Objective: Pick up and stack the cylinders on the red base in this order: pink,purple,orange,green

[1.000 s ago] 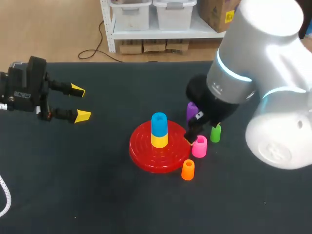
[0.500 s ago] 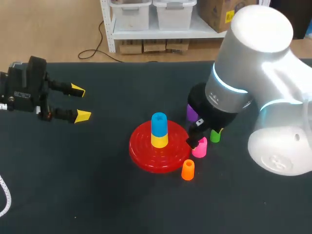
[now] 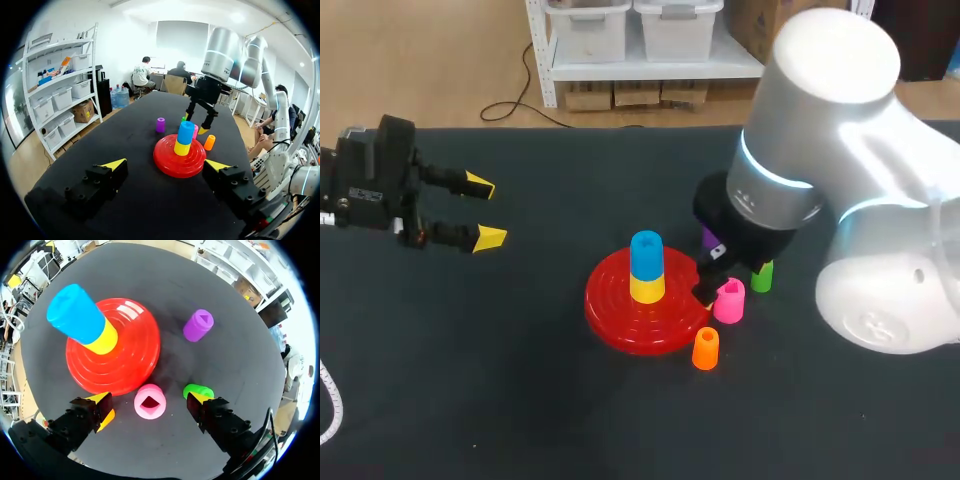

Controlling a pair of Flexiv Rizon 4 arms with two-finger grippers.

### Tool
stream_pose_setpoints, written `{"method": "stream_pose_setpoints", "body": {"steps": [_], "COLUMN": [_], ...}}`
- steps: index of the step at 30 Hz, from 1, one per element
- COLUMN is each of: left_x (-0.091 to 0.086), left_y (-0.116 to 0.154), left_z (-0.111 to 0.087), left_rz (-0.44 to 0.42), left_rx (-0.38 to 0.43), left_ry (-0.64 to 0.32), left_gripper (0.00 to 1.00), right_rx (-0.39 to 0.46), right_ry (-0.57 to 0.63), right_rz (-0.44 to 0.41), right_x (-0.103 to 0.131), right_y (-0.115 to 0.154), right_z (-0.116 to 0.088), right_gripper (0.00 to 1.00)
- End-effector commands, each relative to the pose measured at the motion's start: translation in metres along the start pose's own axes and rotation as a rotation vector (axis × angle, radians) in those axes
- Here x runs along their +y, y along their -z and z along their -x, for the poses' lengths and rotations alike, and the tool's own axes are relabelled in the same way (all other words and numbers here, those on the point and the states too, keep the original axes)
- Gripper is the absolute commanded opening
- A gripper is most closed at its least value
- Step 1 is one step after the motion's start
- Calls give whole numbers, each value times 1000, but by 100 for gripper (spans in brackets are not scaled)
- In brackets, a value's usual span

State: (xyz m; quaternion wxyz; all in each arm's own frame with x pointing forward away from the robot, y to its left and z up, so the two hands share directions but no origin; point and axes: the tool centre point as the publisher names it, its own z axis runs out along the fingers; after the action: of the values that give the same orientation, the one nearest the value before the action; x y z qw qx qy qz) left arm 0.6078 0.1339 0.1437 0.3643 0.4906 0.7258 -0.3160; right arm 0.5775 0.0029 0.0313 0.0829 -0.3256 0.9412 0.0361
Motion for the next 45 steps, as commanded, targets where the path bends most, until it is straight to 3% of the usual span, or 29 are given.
{"method": "stream_pose_setpoints", "body": {"steps": [1, 3, 6, 9, 10, 12, 25, 39, 43, 45], "left_x": [0, 0, 0, 0, 0, 0, 0, 0, 0, 0], "left_y": [0, 0, 0, 0, 0, 0, 0, 0, 0, 0], "left_z": [-1, -1, -1, -1, -1, -1, -1, -1, -1, -1], "left_rz": [1, 1, 1, 1, 1, 1, 1, 1, 1, 1], "left_rx": [-5, -5, -5, -5, -5, -5, -5, -5, -5, -5], "left_ry": [-2, -2, -2, -2, -2, -2, -2, -2, -2, -2], "left_gripper": [100, 100, 100, 100, 100, 100, 100, 100, 100, 100], "right_rx": [2, 4, 7, 11, 12, 15, 19, 29, 28, 28], "right_ry": [1, 3, 3, 1, 1, 2, 1, -6, -5, -5], "right_rz": [-4, -5, -6, -8, -7, -7, 1, -3, -3, -3], "right_x": [3, 3, 3, 3, 3, 3, 2, -1, -1, -2], "right_y": [-1, -1, -1, -3, -3, -4, -3, -6, -6, -6], "right_z": [0, 0, 0, 0, 0, 1, 3, -1, -1, -1], "right_gripper": [100, 100, 82, 77, 67, 61, 48, 46, 38, 22]}}
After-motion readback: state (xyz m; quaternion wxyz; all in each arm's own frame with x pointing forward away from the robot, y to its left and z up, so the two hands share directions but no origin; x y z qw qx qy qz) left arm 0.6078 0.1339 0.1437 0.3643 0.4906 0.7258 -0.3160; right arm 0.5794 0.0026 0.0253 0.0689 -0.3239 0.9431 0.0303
